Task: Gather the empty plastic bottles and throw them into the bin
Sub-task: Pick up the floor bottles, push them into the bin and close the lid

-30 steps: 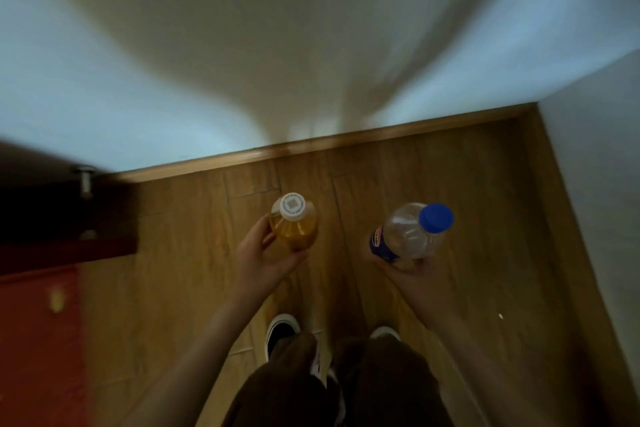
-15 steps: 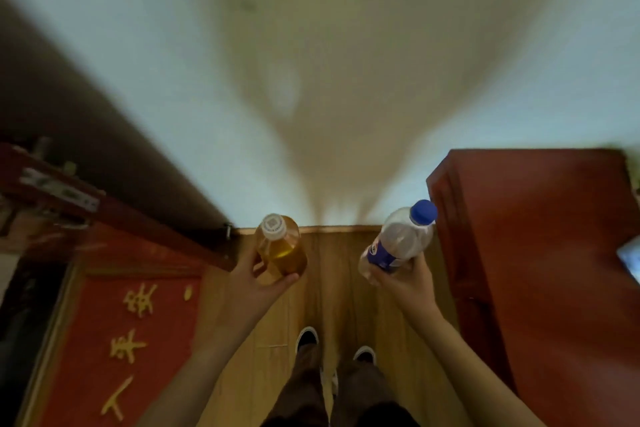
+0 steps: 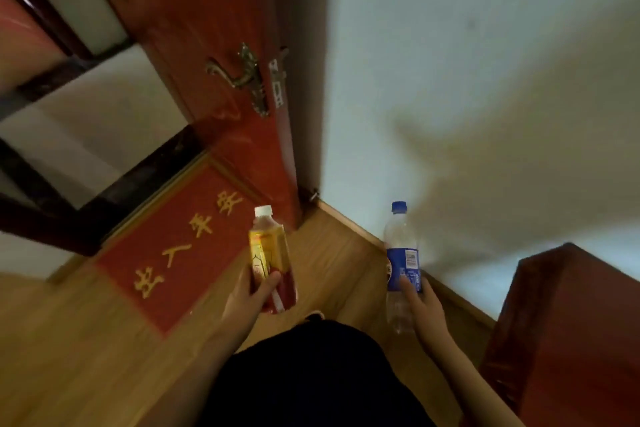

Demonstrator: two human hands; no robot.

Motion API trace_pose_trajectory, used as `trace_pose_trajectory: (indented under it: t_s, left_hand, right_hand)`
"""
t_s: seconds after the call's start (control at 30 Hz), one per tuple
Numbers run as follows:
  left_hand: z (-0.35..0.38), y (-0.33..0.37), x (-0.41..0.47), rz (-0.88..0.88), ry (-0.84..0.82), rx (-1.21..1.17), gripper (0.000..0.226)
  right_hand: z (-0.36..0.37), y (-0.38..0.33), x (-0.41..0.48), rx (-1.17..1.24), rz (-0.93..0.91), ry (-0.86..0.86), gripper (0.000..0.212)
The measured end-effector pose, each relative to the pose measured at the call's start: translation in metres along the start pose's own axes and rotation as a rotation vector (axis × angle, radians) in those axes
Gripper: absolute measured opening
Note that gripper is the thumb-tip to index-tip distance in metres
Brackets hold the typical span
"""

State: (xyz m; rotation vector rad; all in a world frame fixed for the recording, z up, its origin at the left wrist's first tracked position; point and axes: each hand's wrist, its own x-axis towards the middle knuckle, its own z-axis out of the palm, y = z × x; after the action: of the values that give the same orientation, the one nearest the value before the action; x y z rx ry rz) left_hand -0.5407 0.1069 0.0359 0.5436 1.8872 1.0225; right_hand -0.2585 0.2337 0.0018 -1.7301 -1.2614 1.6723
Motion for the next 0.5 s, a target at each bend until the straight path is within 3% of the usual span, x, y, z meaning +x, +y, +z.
trace_pose_trajectory:
  t_s: [0.13,0.3,0.5]
  left_hand:
    - [-0.005,-0.06,-0.05,-0.194,0.163,-0.281,0.035]
    - [-0.008,-0.103,-0.11,-0.27,0.367,-0.462,0.028]
    - [-0.025,-0.127,-0.155,-0.275,0.602,-0.606,0.027]
  right_hand:
    - [0.014,0.024,-0.005,-0.032,0.125,-0.151,0.031]
    - [0.048,0.031,-0.017,-0.113,0.204,-0.325,0.031]
    - [0.109,0.012,-0.032,-0.298,0.082,-0.606,0.027]
